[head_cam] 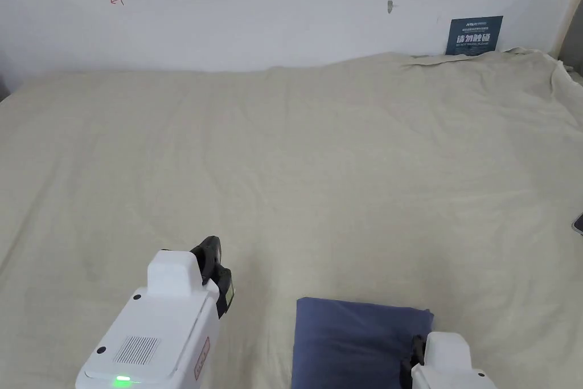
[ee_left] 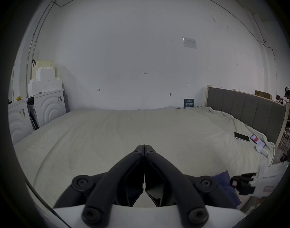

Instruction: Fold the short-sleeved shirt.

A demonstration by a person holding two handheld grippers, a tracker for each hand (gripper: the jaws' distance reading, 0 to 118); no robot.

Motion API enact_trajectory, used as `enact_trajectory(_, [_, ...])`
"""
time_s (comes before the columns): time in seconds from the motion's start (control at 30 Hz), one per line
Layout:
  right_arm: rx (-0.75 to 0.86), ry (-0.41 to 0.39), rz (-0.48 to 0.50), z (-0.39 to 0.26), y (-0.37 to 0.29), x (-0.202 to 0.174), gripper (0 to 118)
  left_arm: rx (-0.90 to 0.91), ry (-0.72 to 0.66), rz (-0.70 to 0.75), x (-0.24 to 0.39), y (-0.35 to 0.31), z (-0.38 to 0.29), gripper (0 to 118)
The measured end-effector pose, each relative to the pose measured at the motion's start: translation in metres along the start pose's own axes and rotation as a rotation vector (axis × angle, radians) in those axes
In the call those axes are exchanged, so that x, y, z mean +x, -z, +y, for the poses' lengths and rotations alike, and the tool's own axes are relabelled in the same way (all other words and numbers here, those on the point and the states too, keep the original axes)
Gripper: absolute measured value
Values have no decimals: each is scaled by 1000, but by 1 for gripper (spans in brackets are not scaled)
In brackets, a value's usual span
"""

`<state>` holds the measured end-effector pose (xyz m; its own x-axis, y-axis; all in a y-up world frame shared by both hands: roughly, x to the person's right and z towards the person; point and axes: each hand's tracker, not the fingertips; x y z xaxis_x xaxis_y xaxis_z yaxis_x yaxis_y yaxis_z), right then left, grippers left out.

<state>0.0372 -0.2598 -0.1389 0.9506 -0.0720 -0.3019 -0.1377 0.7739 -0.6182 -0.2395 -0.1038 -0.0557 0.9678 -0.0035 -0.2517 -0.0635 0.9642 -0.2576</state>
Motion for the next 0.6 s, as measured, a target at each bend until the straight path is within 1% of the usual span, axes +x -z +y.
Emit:
enact_trajectory(0.1, [-56,-11,-4,-17,16,-1,0,-17,-10,-8,1,2,-4,1])
enact_trajectory(0.13, [-19,-5,-9,-21,16,-1,0,-27,-14,-13,1,3,-5,1])
enact_trajectory(0.17, [38,-16,4,-22,13,-1,0,-37,-20,-19,2,3,-6,1])
enact_trajectory(0.2, [11,-20,-9,-24,15,-3,0,-52,-28,-34,1,4,-7,1])
enact_trajectory(0.27, [18,-35,-11,-24,16,-4,0,-110,-59,-87,0,9,-10,1])
enact_trajectory(0.33, [15,-26,-11,-23,13,-3,0,-206,-126,-196,-4,17,-14,1])
enact_trajectory(0.4, [9,-20,-8,-21,14,-2,0,-280,-199,-249,-7,27,-20,1])
enact_trajectory(0.47, [1,-20,-5,-17,11,-2,0,-405,-270,-323,-11,41,-26,1])
enact_trajectory(0.53, [-10,-18,-2,-15,12,-1,0,-569,-320,-382,-13,62,-37,4])
enact_trajectory(0.57, [-13,-19,-1,-15,12,-1,0,-600,-320,-402,-13,68,-43,6])
enact_trajectory(0.6, [-17,-19,0,-15,12,-1,0,-649,-314,-422,-12,75,-50,15])
